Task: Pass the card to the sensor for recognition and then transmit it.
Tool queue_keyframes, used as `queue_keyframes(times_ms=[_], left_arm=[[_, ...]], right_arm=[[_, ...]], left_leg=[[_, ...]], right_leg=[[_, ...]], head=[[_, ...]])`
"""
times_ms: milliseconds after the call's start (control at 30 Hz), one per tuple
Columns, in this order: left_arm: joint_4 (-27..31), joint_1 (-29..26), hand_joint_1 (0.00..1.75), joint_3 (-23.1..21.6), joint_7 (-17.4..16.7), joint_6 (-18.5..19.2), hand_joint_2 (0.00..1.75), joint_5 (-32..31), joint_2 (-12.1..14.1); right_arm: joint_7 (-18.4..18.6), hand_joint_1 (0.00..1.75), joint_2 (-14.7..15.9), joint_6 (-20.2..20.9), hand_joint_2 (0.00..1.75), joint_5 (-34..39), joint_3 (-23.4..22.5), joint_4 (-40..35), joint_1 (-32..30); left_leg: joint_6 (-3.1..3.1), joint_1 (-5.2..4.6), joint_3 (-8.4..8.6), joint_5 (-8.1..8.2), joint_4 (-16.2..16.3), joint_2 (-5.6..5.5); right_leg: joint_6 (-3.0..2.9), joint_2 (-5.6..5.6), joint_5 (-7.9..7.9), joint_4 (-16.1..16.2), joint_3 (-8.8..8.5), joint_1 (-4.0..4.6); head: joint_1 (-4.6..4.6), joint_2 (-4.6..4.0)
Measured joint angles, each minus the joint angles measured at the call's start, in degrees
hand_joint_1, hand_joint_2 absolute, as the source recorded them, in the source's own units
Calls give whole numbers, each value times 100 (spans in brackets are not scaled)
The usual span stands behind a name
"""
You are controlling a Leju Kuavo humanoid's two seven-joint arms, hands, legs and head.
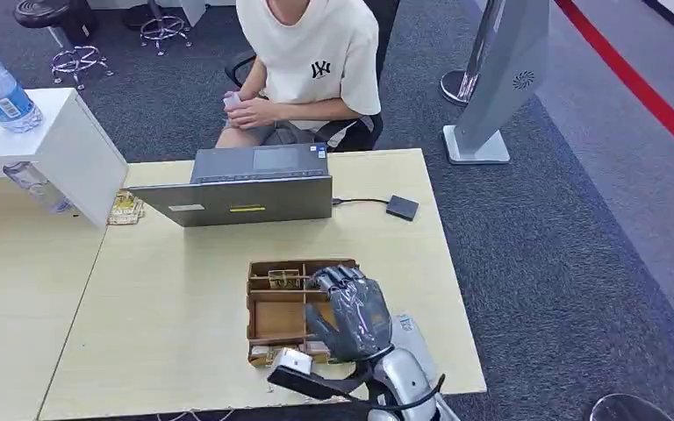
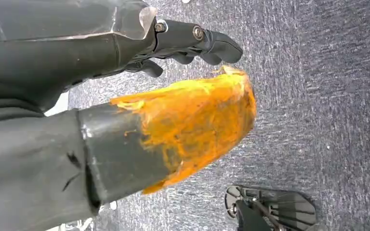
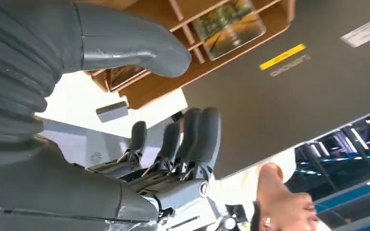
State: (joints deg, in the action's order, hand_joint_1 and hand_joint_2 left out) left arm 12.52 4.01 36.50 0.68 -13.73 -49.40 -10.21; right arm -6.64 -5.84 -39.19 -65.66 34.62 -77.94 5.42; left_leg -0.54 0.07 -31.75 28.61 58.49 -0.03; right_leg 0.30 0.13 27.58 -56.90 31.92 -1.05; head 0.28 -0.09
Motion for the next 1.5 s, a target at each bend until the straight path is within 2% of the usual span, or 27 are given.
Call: queue_keyframes(times_ms=[367, 400, 567, 767, 800, 900, 1000, 1200, 1333, 1500], left_arm=[[0, 2, 0, 0, 4, 35, 0, -55, -2], [0, 1, 0, 0, 4, 35, 0, -59, -2], [0, 1, 0, 0, 26, 44, 0, -109, -2], [0, 1, 0, 0, 42, 44, 0, -116, -2], [0, 1, 0, 0, 42, 44, 0, -116, -2], [0, 1, 0, 0, 42, 44, 0, -118, -2], [0, 1, 0, 0, 42, 44, 0, -118, -2], [0, 1, 0, 0, 46, 44, 0, -118, -2], [0, 1, 0, 0, 46, 44, 0, -122, -2], [0, 1, 0, 0, 46, 44, 0, -124, -2]], right_arm=[[66, 89, -2, 31, 175, -20, -271, 326, 189], [74, 96, 0, 42, 175, -20, -297, 354, 203], [118, 106, 0, 74, 175, 59, -490, 555, 262], [109, 103, 0, 81, 175, 109, -638, 728, 261], [109, 112, 0, 81, 175, 111, -655, 752, 260], [98, 117, 0, 90, 175, 114, -704, 815, 258], [94, 117, 0, 105, 175, 116, -723, 868, 258], [81, 105, -2, 133, 175, 129, -760, 955, 257], [44, 112, -4, 142, 175, 166, -771, 990, 259], [31, 103, -13, 142, 175, 173, -778, 1010, 262]], left_leg=[[0, 0, 0, 0, 0, 0], [0, 0, 0, 0, 0, 0], [0, 0, 0, 0, 0, 0], [0, 0, 0, 0, 0, 0], [0, 0, 0, 0, 0, 0], [0, 0, 0, 0, 0, 0], [0, 0, 0, 0, 0, 0], [0, 0, 0, 0, 0, 0], [0, 0, 1, 0, 0, 0], [0, 0, 2, 0, 0, 0]], right_leg=[[0, 0, 0, 0, 1, 0], [0, 0, 0, 0, 0, 0], [0, 0, 0, 0, 0, 0], [0, 0, 0, 0, 1, 0], [0, 0, 0, 0, 1, 0], [0, 0, 0, 0, 1, 0], [0, 0, 0, 0, 1, 0], [0, 0, 0, 0, 1, 0], [0, 1, 0, 0, 0, 0], [0, 1, 0, 0, 0, 0]], head=[[-2, 0], [-2, 0], [-2, 0], [-2, 0], [-2, 0], [-2, 0], [-2, 0], [-2, 0], [-2, 0], [-2, 0]])
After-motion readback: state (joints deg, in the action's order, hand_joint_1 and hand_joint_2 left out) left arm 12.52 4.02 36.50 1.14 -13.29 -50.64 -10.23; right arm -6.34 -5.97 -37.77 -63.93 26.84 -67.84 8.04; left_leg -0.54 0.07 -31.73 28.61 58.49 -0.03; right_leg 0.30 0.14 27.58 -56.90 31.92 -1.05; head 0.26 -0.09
